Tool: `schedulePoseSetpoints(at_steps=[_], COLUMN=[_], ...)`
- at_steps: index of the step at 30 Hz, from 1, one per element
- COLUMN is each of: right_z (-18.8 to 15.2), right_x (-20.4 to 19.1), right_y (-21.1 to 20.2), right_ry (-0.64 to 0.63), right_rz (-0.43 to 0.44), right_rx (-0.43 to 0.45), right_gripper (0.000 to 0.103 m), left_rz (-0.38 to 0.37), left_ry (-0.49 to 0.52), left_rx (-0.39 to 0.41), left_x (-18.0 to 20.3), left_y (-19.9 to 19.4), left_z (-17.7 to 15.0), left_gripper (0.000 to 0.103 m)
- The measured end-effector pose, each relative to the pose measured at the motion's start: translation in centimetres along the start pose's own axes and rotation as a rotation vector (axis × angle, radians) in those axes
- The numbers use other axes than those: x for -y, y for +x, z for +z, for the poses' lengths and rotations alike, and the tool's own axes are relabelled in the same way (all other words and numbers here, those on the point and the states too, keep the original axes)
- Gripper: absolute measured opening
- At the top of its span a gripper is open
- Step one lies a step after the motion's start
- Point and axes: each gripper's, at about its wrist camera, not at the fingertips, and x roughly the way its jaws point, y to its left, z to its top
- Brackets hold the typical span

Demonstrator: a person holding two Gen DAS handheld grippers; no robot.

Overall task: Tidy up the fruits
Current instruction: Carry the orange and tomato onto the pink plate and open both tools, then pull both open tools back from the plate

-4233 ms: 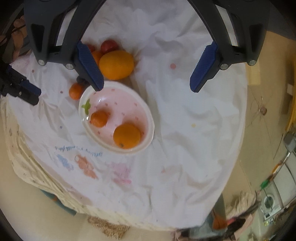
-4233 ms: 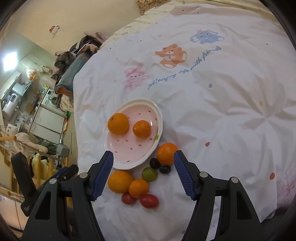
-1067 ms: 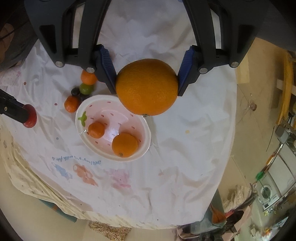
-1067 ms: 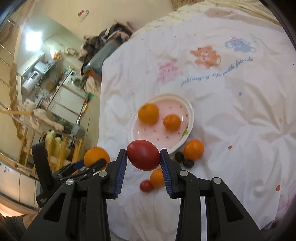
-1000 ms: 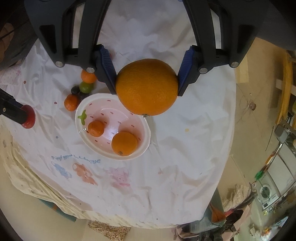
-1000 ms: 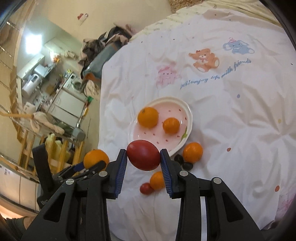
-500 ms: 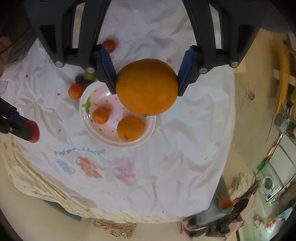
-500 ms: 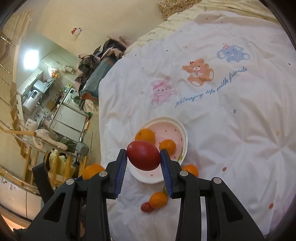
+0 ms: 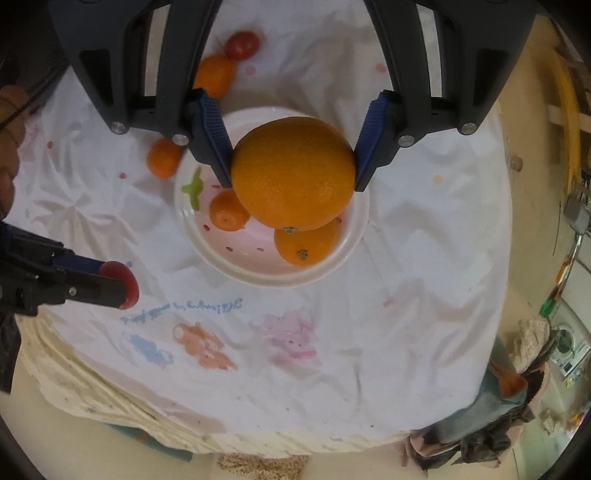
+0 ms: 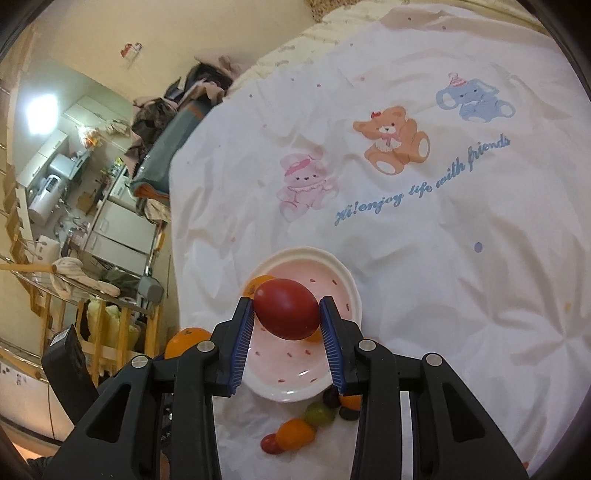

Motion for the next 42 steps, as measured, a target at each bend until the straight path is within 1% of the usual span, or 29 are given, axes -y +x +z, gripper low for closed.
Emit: schedulePoseSetpoints(at_steps=[3,5,8,11,13,18,20,23,25,28,31,33,35,36,37,39,42], right_z=[0.7,1.0,1.3,1.4,1.3,1.0,0.9,0.9,1.0,1.0,1.0,1.0,1.1,1.2,1.2,1.3,1.4], right_x=[0.6,0.8,1.3,1.8,2.2,2.4,2.6,2.5,2.4,2.3,2.2,2.0,1.9,1.7,1.7,1.4,0.8], right_y=[1.5,2.2,3.4,5.0,6.0,7.9,8.5,9.1,9.4,9.5,9.5,9.4,9.2,9.1,9.1,8.7,8.1], right_ry=[0.009,0.009,0.017,0.017,0.019,-0.005,-0.005,-0.010,-0.018,-0.019,-0.021,-0.022,-0.021,-0.021,-0.022,-0.029,-0.050], right_rz=[-0.008,-0.017,-0.023,-0.047,-0.061,-0.104,-0.112,-0.115,-0.117,-0.115,-0.105,-0.100,-0.083,-0.077,-0.074,-0.074,-0.077], right_rx=[-0.031,-0.045,-0.070,-0.109,-0.135,-0.181,-0.197,-0.204,-0.208,-0.209,-0.205,-0.198,-0.191,-0.192,-0.190,-0.175,-0.160], right_gripper=[0.038,0.038,0.038,0.039,0.039,0.039,0.039,0.039,0.040,0.041,0.041,0.041,0.041,0.042,0.050,0.058,0.061], left_rz=[0.024,0.012,0.023,0.003,0.003,0.025,0.028,0.050,0.055,0.059,0.041,0.052,0.060,0.053,0.042,0.028,0.040], left_ry=[0.003,-0.025,-0.047,-0.085,-0.092,-0.049,-0.052,-0.036,-0.033,-0.020,-0.018,-0.019,-0.031,-0.041,-0.053,-0.067,-0.064], left_rx=[-0.010,-0.046,-0.072,-0.094,-0.091,-0.058,-0.058,-0.041,-0.056,-0.055,-0.056,-0.059,-0.054,-0.055,-0.059,-0.060,-0.075], left_x=[-0.2,-0.8,-1.5,-2.3,-2.3,-1.7,-1.7,-1.6,-1.6,-1.4,-1.4,-1.4,-1.6,-1.7,-1.9,-2.0,-2.0], left_y=[2.0,3.6,5.2,6.3,6.6,6.7,6.9,7.2,7.6,7.5,7.5,7.5,7.3,7.2,7.1,6.9,6.9], left_z=[-0.2,-0.5,-0.9,-0.9,-0.9,-0.8,-0.7,-0.7,-0.8,-0.7,-0.7,-0.7,-0.7,-0.6,-0.5,-0.4,-0.3], left_gripper=[0.059,0.059,0.059,0.059,0.059,0.059,0.059,0.062,0.062,0.062,0.067,0.077,0.082,0.086,0.088,0.089,0.089])
